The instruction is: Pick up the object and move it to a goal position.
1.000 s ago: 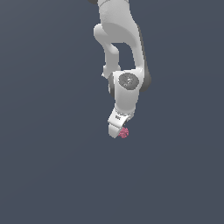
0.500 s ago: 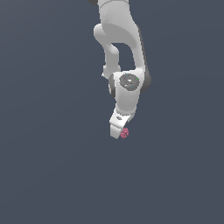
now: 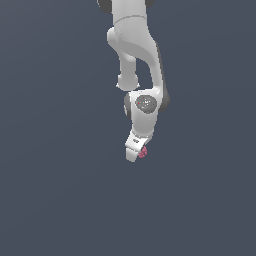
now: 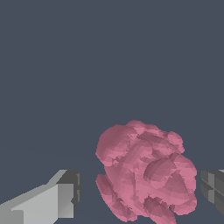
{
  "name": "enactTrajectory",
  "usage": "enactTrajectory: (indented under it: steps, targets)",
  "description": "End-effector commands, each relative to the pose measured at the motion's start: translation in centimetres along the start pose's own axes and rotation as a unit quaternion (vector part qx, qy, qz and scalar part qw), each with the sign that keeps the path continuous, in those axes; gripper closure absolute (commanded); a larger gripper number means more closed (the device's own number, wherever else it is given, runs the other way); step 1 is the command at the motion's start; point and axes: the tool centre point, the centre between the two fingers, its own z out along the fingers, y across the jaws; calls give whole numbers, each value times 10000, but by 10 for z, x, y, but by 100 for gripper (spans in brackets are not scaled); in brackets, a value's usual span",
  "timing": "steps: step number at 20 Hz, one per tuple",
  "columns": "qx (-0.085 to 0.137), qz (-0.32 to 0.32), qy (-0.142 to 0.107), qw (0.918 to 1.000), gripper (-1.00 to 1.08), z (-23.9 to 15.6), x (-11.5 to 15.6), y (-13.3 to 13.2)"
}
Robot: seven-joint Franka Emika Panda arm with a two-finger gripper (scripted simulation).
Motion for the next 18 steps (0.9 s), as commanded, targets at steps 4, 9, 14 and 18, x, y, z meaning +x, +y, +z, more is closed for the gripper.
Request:
enactTrajectory:
  steps: [4,9,14,18]
  targets:
    - [-5,-2,3,10000,-92,10,0,1]
    - [-5,-2,3,10000,108,10,0,1]
    - [-5,-2,3,10000,108,10,0,1]
    - [-12,-2,4,10000,108,9,0,4]
